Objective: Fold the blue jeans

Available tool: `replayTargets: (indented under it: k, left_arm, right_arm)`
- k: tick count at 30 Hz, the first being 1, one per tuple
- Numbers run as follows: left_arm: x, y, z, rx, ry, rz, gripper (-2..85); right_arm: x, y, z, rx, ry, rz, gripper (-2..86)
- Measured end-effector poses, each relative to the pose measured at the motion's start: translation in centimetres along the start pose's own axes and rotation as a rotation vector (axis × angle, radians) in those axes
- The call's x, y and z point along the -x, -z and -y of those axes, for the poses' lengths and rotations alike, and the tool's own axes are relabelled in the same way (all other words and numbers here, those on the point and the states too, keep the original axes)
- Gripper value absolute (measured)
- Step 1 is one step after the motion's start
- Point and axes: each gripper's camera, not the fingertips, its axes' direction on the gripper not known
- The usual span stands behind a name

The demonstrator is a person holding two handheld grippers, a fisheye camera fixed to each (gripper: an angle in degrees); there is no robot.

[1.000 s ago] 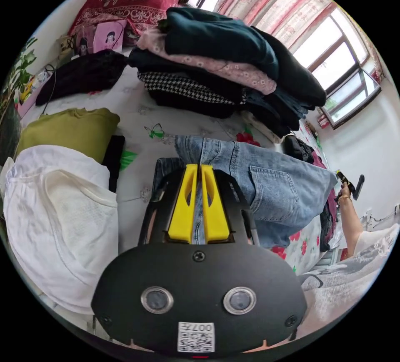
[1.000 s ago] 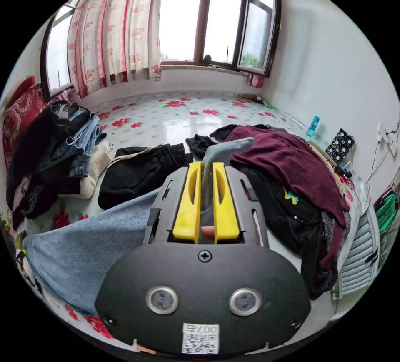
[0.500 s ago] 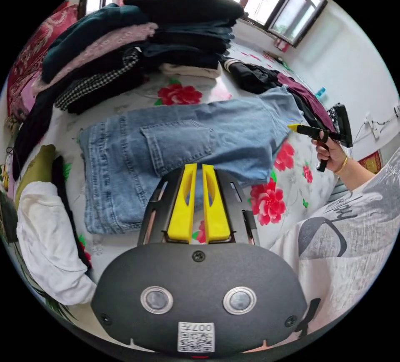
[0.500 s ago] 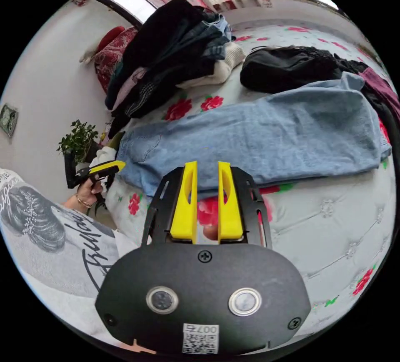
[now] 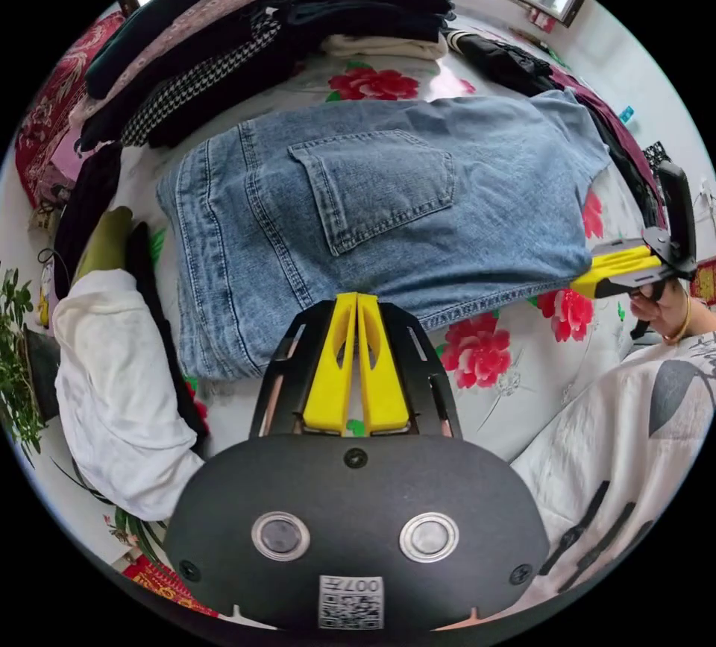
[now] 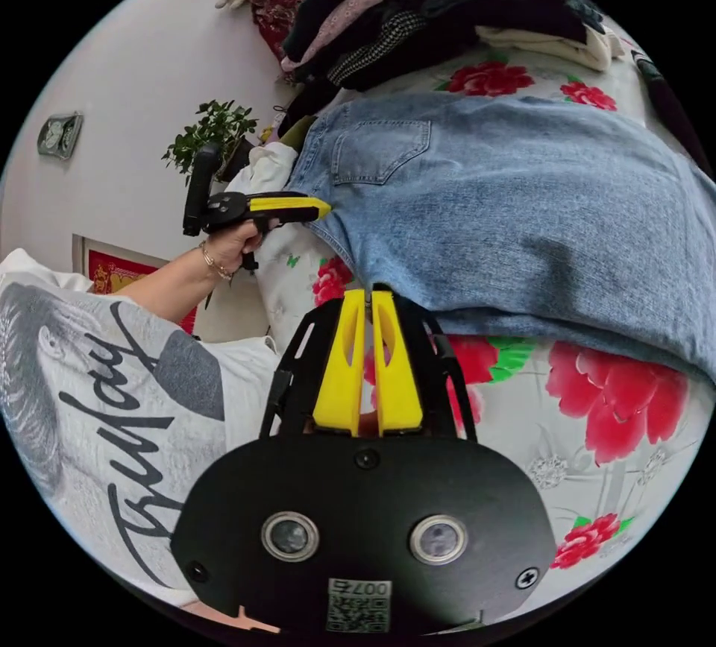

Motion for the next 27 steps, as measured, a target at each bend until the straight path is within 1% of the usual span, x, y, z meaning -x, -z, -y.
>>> replayTargets:
  k: [1,4,7,9,10,12,13,15,16,18,21,22,23,24,25,26,27]
  left_arm:
    - [0.3,-0.1,-0.8,0.017,0.023,0.020,-0.9]
    - [1.5,-0.3,-3.5,0.005,0.095,0.004,-1.0]
    - [2.6,0.1,-5.4,-0.045,0.185,-0.035,-1.0]
    - [2.9,0.4,-5.8,-0.060,0.240,-0.064,-1.0]
    - [2.8,0.5,-5.9,-0.062,0.263,-0.063,-1.0]
    - [2.4,0.8,-5.7,-0.070,0.280,-0.049,-1.0]
    - [2.1,0.9,-5.5,-0.074,0.278,-0.041,-1.0]
    - [1.5,1.0,-4.9,-0.085,0.266,-0.047,-1.0]
    - [1.1,1.1,-4.4,-0.096,0.255,-0.059,-1.0]
    - [0.2,1.1,-3.5,-0.104,0.238,-0.087,-1.0]
    - [-2.2,0.8,-1.8,-0.105,0.185,-0.125,-0.9]
    - [-3.3,0.6,-1.3,-0.104,0.166,-0.141,-0.9]
    - [-4.2,0.4,-1.0,-0.095,0.155,-0.149,-0.9]
    - [-4.6,0.3,-0.8,-0.091,0.150,-0.151,-0.9]
    - [-5.3,0.1,-0.6,-0.084,0.139,-0.156,-1.0]
    - [-5.6,0.1,-0.5,-0.081,0.134,-0.158,-1.0]
    - [-6.2,-0.2,-0.5,-0.071,0.126,-0.166,-1.0]
  right_arm:
    - [0.3,0.2,-0.4,0.000,0.007,0.018,0.2]
    - [1.1,0.1,-1.7,0.009,0.011,0.094,0.4]
    - [-1.2,2.8,-2.0,-0.039,-0.054,0.063,1.5]
    - [-6.3,8.7,-3.8,-0.212,-0.225,0.009,2.5]
    - [-7.9,10.4,-4.6,-0.265,-0.287,-0.010,2.7]
    - [-14.7,18.0,-9.8,-0.527,-0.591,-0.098,3.5]
    - [-16.2,19.8,-11.4,-0.602,-0.671,-0.109,3.7]
    - [-21.3,25.7,-17.7,-0.880,-0.919,-0.114,4.8]
    - [-22.3,26.7,-18.8,-0.929,-0.966,-0.113,5.0]
    - [-26.0,29.0,-20.9,-1.066,-1.074,-0.032,5.2]
    - [-29.1,29.5,-18.9,-1.098,-1.113,0.044,2.9]
    - [-29.3,29.5,-17.9,-1.091,-1.116,0.040,2.3]
    - [-28.5,29.9,-15.8,-1.091,-1.110,-0.031,1.5]
    - [-26.4,30.4,-12.8,-1.085,-1.001,-0.136,0.9]
    - [-25.1,30.7,-10.9,-1.062,-0.918,-0.189,0.7]
    - [-22.0,30.7,-6.3,-0.965,-0.738,-0.306,0.5]
    - [-18.1,29.5,-1.4,-0.827,-0.538,-0.434,0.4]
